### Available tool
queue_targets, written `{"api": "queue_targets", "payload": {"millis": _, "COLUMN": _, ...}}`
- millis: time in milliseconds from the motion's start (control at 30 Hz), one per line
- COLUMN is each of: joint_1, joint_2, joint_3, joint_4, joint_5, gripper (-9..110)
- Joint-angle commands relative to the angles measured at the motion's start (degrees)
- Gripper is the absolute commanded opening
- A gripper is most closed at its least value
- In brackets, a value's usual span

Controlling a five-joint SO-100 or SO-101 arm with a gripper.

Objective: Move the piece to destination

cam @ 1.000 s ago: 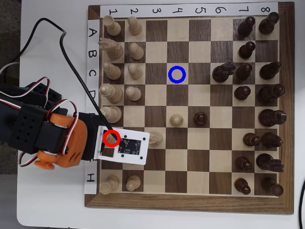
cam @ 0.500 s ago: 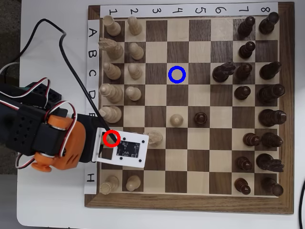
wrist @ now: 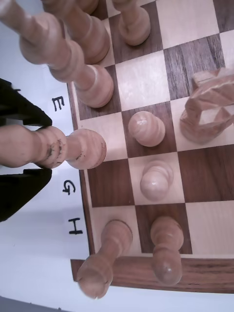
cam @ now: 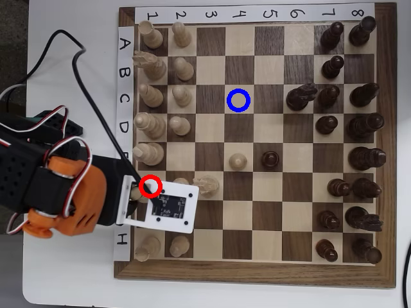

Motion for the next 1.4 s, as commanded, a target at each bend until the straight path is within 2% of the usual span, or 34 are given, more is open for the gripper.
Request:
{"api": "queue_targets", "payload": {"millis": 0, "joint_1": 0.8, "joint_2": 1.1, "joint_3": -5.3, "joint_4": 2.1, "joint_5": -0.9, "gripper": 0}}
{"api": "queue_targets", "payload": {"millis": 767, "joint_1": 0.7, "joint_2": 9.1, "joint_3": -21.7, "joint_4": 4.8, "joint_5": -3.5, "gripper": 0}}
{"api": "queue_targets", "payload": {"millis": 1367, "joint_1": -12.4, "joint_2": 13.7, "joint_3": -28.4, "joint_4": 2.5, "joint_5": 3.0, "gripper": 0}}
